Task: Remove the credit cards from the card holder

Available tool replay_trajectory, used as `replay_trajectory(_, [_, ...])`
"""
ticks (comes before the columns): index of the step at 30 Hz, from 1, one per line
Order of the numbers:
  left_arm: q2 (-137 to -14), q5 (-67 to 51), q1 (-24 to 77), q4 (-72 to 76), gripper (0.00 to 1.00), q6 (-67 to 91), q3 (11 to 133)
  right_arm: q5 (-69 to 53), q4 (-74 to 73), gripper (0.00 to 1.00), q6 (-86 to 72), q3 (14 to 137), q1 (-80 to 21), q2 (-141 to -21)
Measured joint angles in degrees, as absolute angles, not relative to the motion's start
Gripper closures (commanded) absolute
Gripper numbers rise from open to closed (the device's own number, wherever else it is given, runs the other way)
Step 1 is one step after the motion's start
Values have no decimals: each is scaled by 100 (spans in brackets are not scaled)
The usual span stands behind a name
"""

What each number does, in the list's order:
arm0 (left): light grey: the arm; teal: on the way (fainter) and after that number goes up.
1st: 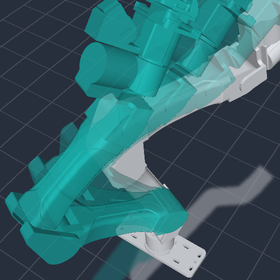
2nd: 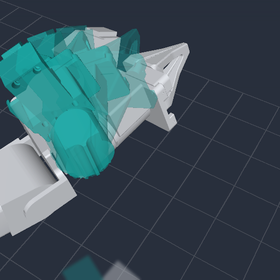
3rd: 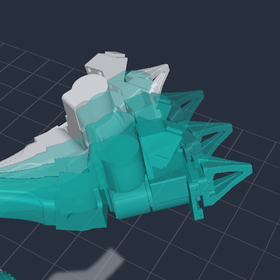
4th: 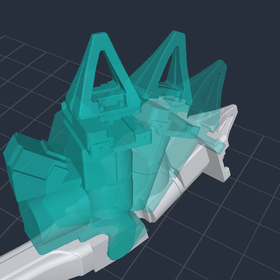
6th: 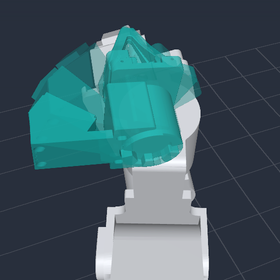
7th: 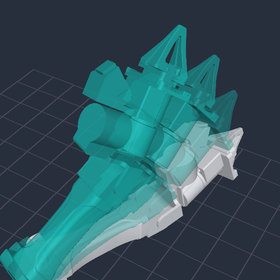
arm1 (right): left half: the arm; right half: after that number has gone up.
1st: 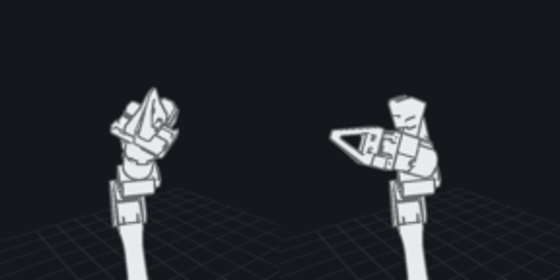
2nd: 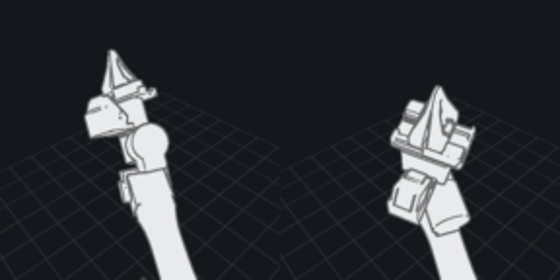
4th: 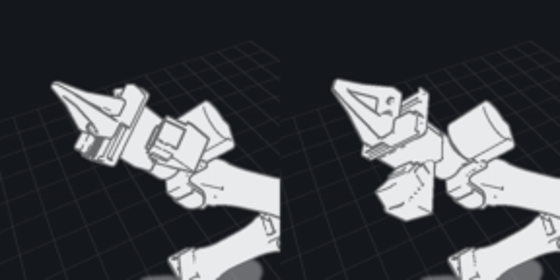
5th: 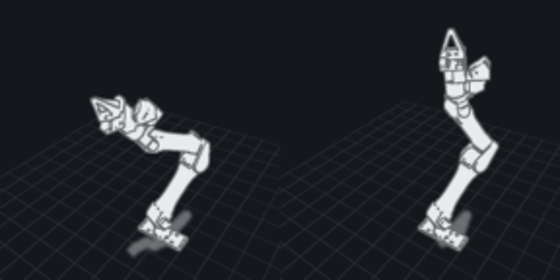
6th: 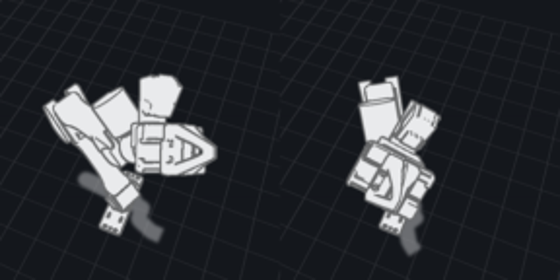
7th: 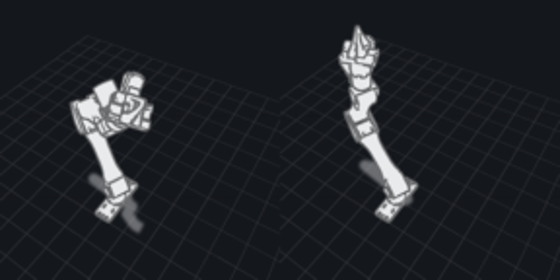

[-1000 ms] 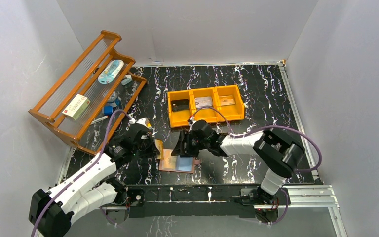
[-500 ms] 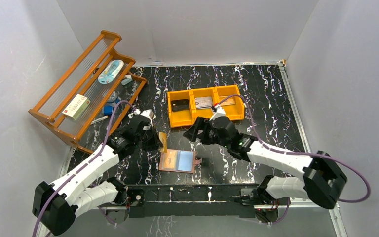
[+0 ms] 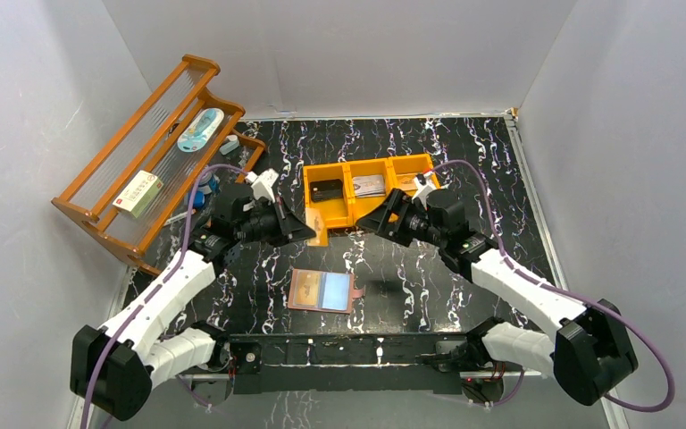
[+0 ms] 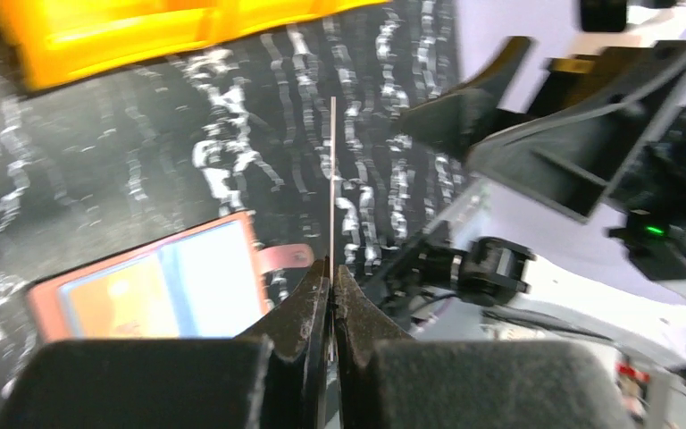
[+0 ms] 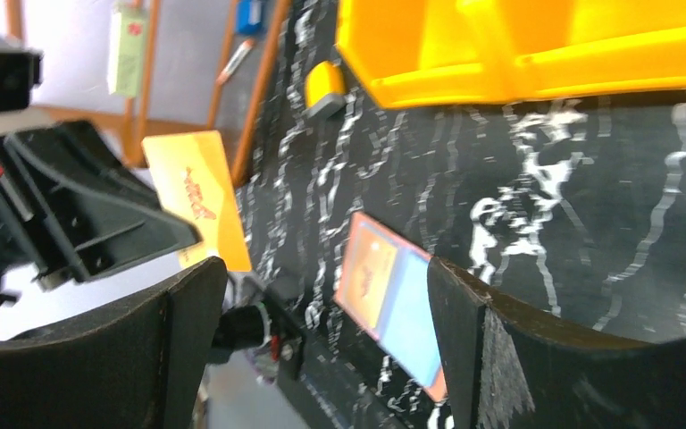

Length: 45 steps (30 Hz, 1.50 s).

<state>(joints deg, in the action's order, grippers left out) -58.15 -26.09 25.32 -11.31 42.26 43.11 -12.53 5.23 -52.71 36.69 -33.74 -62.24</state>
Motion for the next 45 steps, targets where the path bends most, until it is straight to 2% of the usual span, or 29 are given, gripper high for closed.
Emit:
replay_trajectory(8, [-6394, -3863, 2528, 543, 100, 4982, 4311, -2469, 1579, 22, -5979, 3699, -3376, -6788])
replay_trajectory(14, [-6512, -4283, 2528, 1192, 100, 5321, 4309, -3107, 2429, 36, -6313, 3745, -3378, -7238])
replay_trajectory(31, [-6960, -4788, 2523, 2016, 100, 5817, 4086, -3605, 4077, 68, -6960, 3721, -3216, -7644])
replay_trajectory(39, [-6978, -4899, 2523, 2235, 100, 5922, 4086, -3765, 4740, 70, -7330, 3656, -3183, -7883])
replay_trajectory(45, [-6982, -4980, 2523, 2344, 100, 5961, 4086, -3861, 4954, 79, -7395, 3594, -3159, -7885])
